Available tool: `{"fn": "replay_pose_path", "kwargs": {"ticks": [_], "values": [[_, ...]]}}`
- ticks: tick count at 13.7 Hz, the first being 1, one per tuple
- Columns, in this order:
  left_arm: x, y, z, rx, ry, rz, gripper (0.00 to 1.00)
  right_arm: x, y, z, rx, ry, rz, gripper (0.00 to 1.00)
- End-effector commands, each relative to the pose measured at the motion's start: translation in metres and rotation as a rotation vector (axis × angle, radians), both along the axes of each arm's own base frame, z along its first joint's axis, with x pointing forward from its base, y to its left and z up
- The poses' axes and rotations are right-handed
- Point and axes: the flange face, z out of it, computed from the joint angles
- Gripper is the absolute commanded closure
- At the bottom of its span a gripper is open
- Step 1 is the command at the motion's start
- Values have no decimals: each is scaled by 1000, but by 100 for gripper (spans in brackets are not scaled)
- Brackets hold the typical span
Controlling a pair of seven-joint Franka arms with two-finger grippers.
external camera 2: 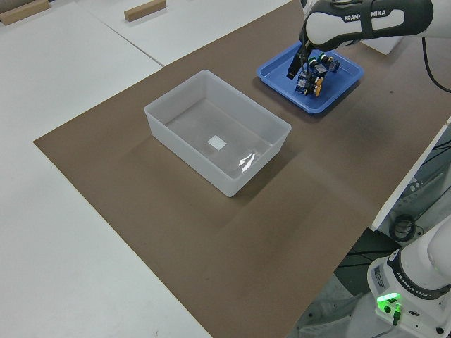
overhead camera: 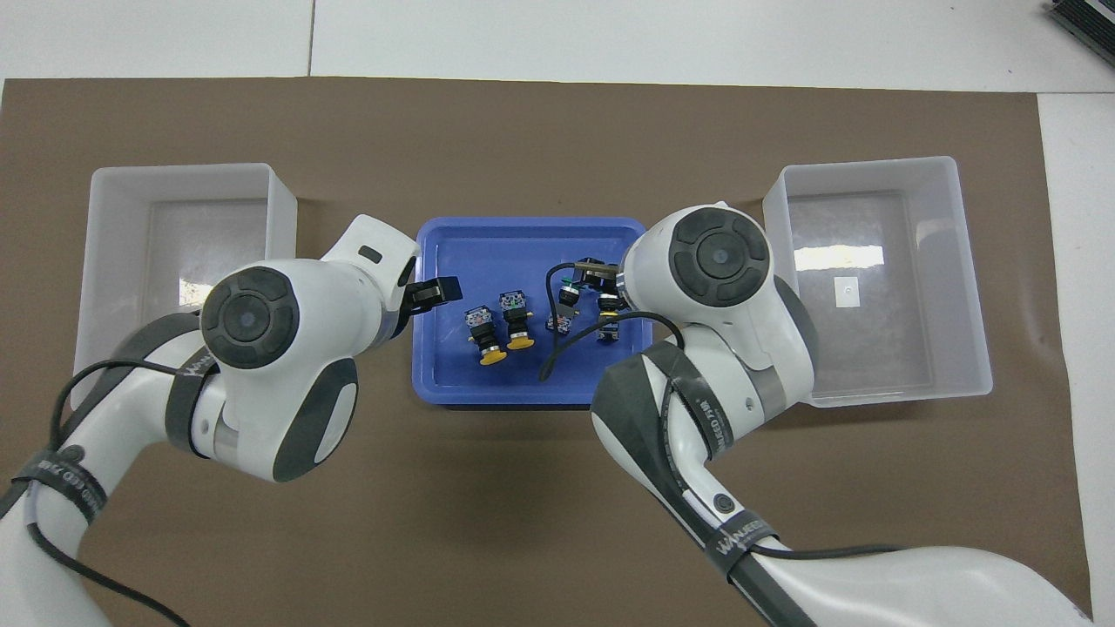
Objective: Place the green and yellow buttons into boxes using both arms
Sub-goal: 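Reach the left gripper and the right gripper toward the buttons in the tray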
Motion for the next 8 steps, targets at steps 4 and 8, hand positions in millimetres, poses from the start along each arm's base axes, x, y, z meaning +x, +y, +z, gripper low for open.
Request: {"fn": "replay_pose_path", "kwargs": {"ticks": [4,8], "values": [[4,-28,-53,-58,-11,67,11,-21,6,-46,-29,-36,43,0],[2,-39,-71,-71,0,94,23,-27,24,-73,-42,-32,84,0]]}}
